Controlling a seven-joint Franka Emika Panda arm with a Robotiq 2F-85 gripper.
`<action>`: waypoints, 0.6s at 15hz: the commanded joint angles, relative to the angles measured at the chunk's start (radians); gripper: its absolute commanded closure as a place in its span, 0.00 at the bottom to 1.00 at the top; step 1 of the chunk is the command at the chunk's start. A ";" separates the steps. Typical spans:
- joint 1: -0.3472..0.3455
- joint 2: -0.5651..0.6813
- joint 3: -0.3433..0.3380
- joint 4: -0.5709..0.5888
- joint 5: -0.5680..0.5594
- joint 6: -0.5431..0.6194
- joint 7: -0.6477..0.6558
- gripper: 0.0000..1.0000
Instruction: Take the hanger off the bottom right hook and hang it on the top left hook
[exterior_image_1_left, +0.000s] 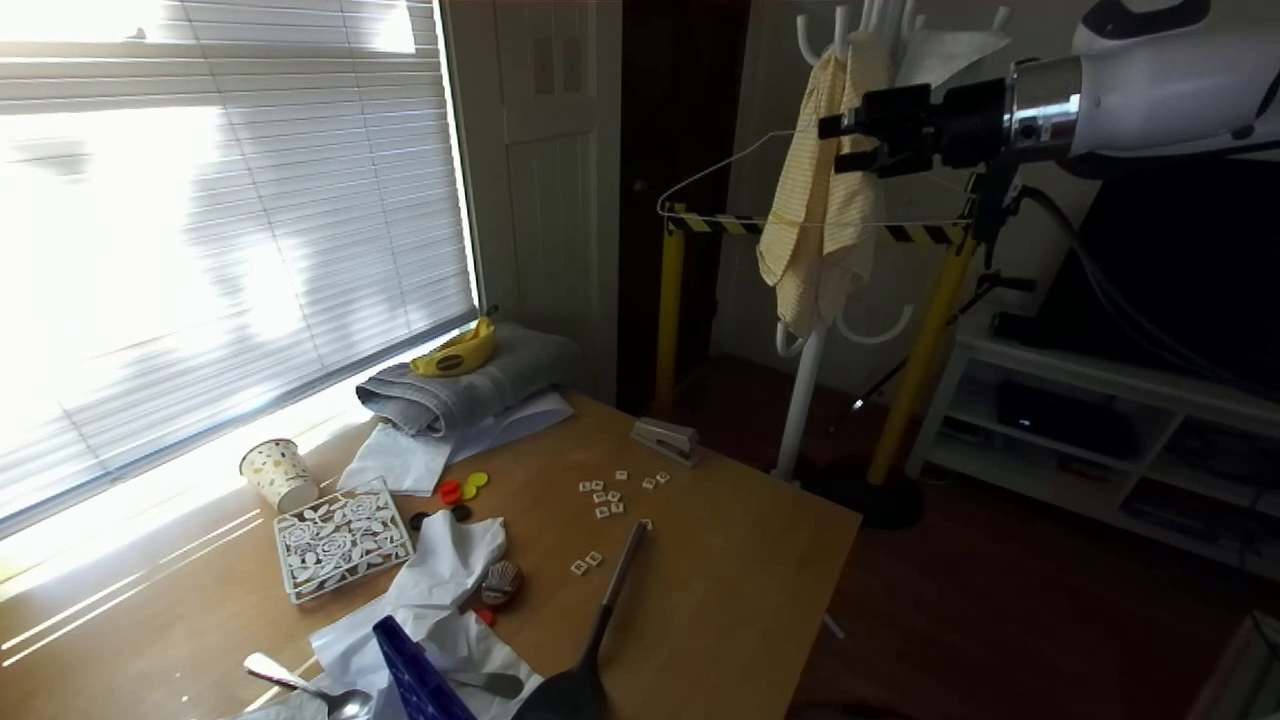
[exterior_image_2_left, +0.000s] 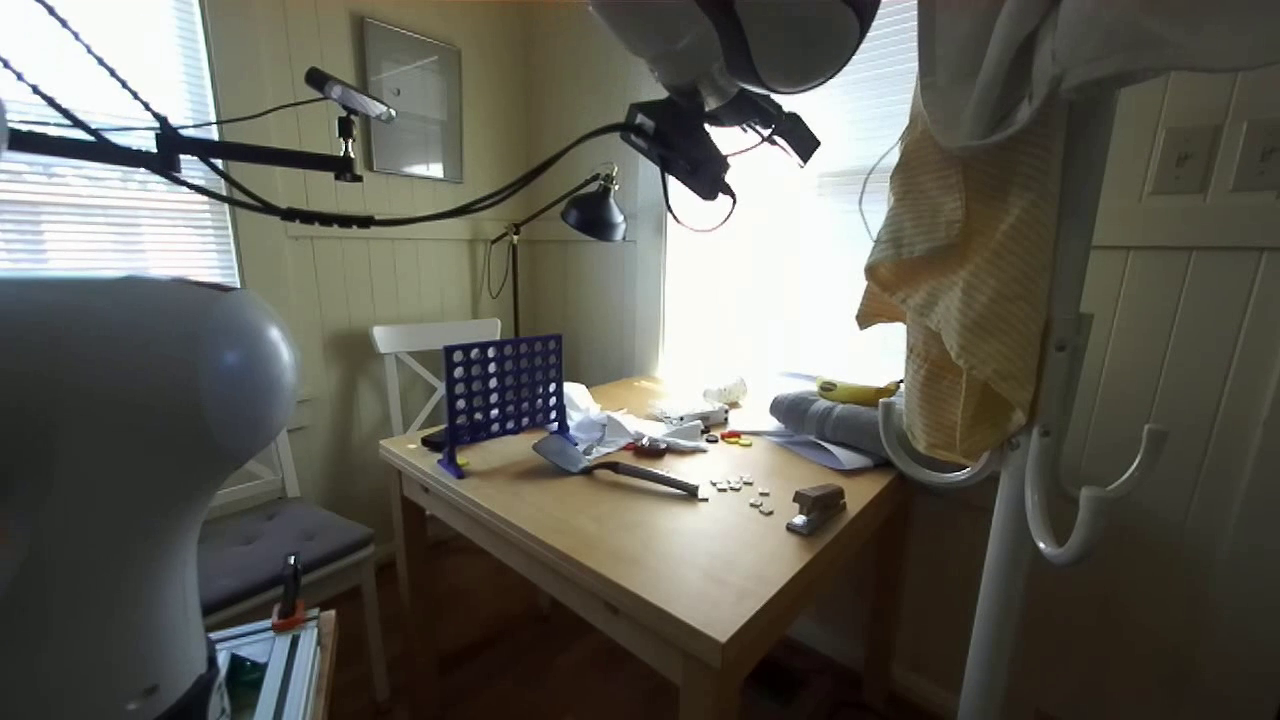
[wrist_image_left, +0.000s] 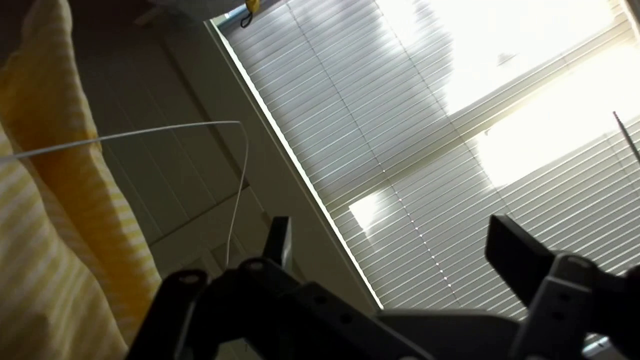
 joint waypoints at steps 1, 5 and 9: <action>0.002 0.163 -0.082 0.031 0.243 0.093 -0.208 0.00; -0.210 0.372 0.079 0.051 0.266 0.217 -0.235 0.00; -0.345 0.464 0.270 0.110 0.054 0.258 -0.130 0.00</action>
